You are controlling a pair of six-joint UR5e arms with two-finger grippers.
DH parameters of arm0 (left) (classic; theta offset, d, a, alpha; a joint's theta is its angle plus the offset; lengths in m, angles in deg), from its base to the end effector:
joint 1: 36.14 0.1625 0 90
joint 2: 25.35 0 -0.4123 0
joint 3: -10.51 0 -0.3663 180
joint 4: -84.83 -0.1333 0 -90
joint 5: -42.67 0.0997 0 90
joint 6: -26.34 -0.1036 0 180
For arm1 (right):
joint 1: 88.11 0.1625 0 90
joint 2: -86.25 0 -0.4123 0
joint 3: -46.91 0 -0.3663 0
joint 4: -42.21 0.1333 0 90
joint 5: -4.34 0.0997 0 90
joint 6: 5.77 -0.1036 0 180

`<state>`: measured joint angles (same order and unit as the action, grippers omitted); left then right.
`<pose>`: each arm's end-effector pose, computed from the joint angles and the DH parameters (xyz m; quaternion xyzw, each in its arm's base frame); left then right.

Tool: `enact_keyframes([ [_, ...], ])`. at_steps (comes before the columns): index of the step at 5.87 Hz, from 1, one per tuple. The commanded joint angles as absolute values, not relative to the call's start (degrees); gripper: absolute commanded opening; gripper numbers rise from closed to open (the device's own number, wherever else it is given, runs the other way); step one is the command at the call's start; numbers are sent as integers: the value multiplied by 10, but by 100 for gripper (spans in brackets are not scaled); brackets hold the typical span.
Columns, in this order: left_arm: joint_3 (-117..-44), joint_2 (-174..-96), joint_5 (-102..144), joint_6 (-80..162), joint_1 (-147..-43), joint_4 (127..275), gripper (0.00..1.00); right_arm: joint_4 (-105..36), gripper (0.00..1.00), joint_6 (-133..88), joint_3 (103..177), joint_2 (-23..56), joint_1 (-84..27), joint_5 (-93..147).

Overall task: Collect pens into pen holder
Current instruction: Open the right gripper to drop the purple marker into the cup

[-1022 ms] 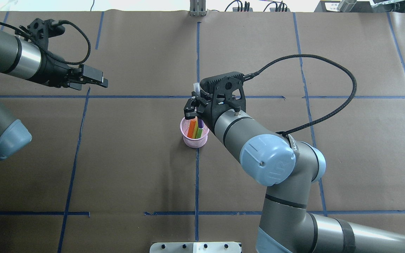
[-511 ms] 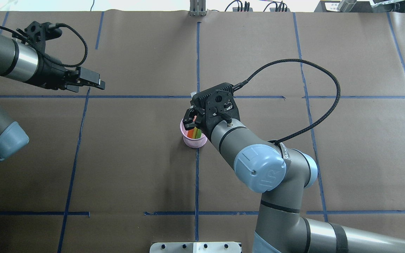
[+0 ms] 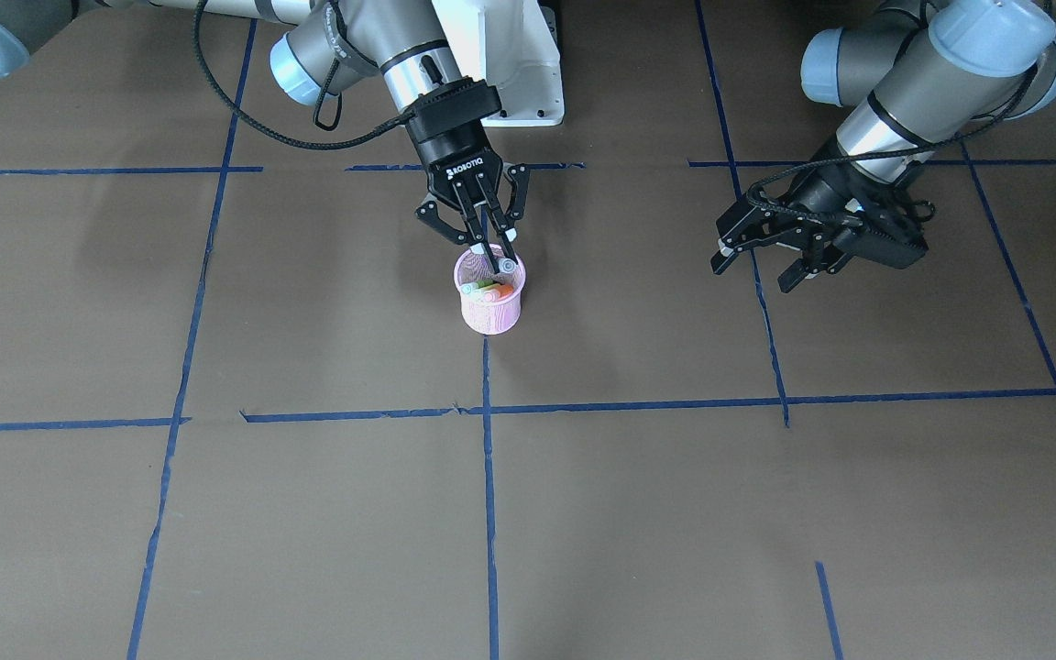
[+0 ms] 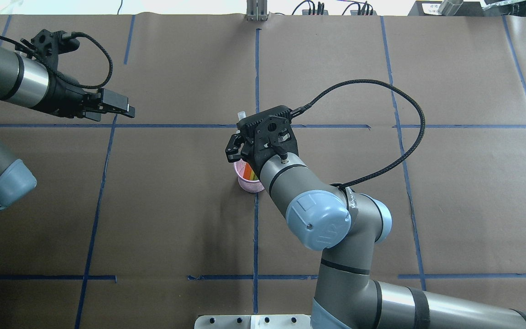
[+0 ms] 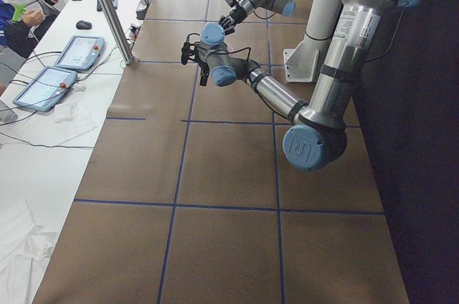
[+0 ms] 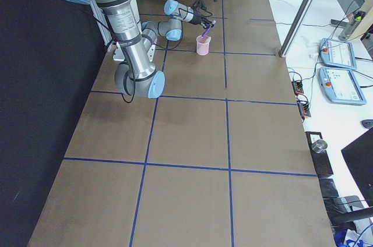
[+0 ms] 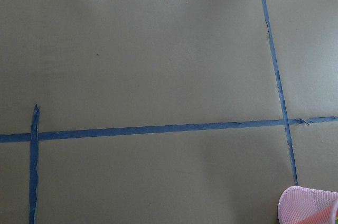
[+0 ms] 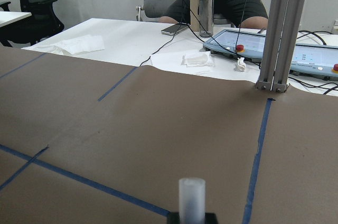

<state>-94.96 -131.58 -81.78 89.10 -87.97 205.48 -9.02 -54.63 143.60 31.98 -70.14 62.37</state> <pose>0.2805 -0.4776 0.3172 0.1193 0.5426 -0.0242 0.8311 -0.5253 -0.3682 0.1650 0.4905 -0.4410 0.0290 0.7511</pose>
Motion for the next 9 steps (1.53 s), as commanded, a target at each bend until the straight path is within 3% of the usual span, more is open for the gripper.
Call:
enact_keyframes([
  [1,-950,-1315,-818,891,-880,2054,100,-64,0,-546,1423,316,-705,618],
  [2,-950,-1315,-818,891,-879,2054,100,-64,0,-544,1423,313,-707,619],
  [3,-950,-1315,-818,891,-879,2054,100,-65,13,-542,1424,310,-711,618],
  [4,-950,-1315,-818,891,-879,2054,100,-63,98,-547,1423,309,-713,608],
  [7,-948,-1315,-818,891,-879,2054,100,-80,100,-536,1452,316,-698,653],
  [9,-948,-1309,-876,859,-916,2048,100,-157,100,-540,1519,309,-636,778],
])
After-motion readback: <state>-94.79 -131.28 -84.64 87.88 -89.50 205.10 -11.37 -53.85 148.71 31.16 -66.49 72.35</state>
